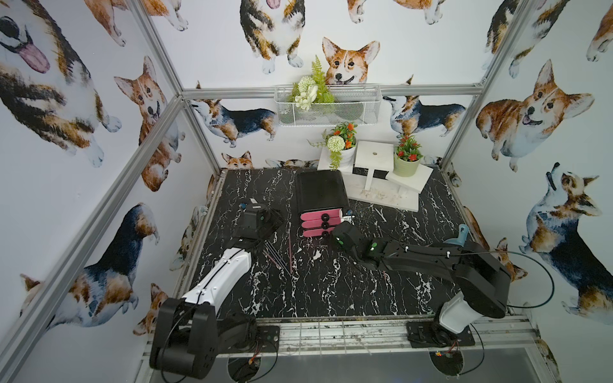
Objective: Please place the pencils in the drawer according to their color
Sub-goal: Open the drawer in the storage box.
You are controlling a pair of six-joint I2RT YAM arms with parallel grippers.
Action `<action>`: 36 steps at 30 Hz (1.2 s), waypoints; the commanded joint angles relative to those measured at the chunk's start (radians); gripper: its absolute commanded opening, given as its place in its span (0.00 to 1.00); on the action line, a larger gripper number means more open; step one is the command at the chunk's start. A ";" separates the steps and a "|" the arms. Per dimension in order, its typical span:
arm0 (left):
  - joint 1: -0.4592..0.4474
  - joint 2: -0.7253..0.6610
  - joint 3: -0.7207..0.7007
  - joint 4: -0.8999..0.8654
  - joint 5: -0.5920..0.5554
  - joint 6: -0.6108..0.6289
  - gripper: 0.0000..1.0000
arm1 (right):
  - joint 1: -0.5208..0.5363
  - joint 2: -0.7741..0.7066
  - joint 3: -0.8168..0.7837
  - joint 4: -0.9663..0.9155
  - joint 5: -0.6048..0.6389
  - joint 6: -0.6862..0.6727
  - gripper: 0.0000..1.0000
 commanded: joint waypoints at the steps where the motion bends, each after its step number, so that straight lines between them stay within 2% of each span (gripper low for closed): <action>1: 0.024 0.053 0.030 0.026 0.099 0.018 0.55 | 0.003 0.034 -0.005 0.156 0.041 0.006 0.62; 8: 0.027 0.150 0.087 0.059 0.129 0.031 0.61 | 0.004 0.105 -0.025 0.324 0.039 -0.025 0.62; 16: 0.025 0.228 0.128 0.073 0.163 0.028 0.62 | 0.004 0.170 0.018 0.341 0.048 -0.030 0.70; 23: 0.025 0.234 0.132 0.077 0.179 0.031 0.62 | 0.003 0.208 0.062 0.323 0.074 -0.036 0.70; 29: 0.025 0.234 0.132 0.077 0.179 0.030 0.61 | -0.001 0.213 0.061 0.325 0.088 -0.041 0.64; 32: 0.023 0.237 0.132 0.077 0.179 0.030 0.61 | -0.011 0.214 0.055 0.329 0.077 -0.033 0.64; 36: 0.019 0.242 0.133 0.074 0.176 0.029 0.61 | -0.032 0.223 0.056 0.333 0.043 -0.023 0.56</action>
